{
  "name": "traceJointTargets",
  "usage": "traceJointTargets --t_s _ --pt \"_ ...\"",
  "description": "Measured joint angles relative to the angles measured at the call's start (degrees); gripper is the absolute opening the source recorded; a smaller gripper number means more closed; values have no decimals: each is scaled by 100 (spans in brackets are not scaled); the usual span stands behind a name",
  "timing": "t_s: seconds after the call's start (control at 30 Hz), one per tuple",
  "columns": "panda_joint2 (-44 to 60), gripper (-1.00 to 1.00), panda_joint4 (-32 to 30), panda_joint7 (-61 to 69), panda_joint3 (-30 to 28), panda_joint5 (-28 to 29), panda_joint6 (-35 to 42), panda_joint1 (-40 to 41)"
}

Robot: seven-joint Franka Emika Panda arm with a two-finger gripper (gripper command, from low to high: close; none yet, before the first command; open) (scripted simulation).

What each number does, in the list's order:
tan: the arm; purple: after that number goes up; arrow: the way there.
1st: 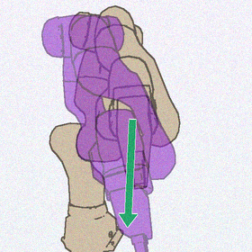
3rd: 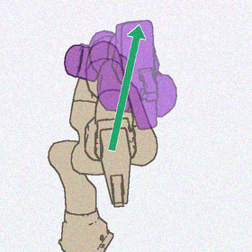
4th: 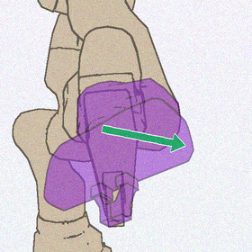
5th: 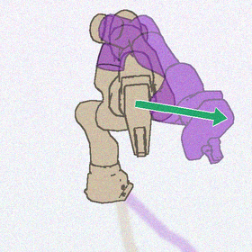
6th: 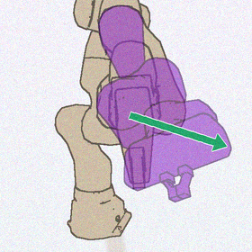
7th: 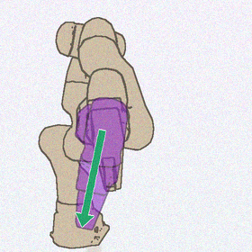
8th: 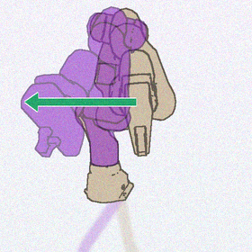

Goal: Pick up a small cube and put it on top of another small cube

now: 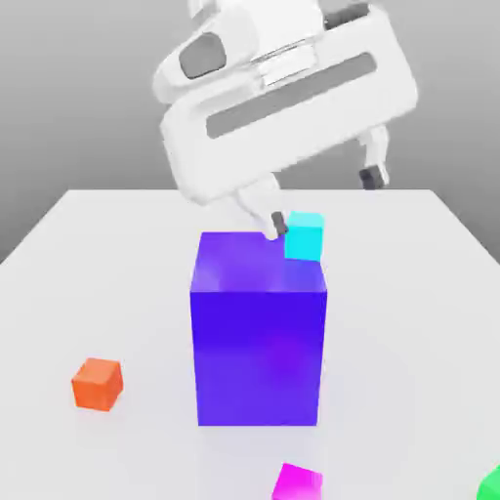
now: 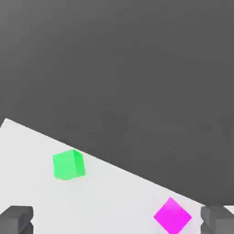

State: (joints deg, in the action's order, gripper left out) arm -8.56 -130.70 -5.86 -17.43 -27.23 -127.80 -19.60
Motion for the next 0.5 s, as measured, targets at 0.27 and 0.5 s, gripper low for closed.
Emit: traceJointTargets --t_s 0.27,0.5 --pt "1467 0 -2 1434 61 -689 -51 -135" --pt "2375 0 -77 2345 206 -723 -481 -110"
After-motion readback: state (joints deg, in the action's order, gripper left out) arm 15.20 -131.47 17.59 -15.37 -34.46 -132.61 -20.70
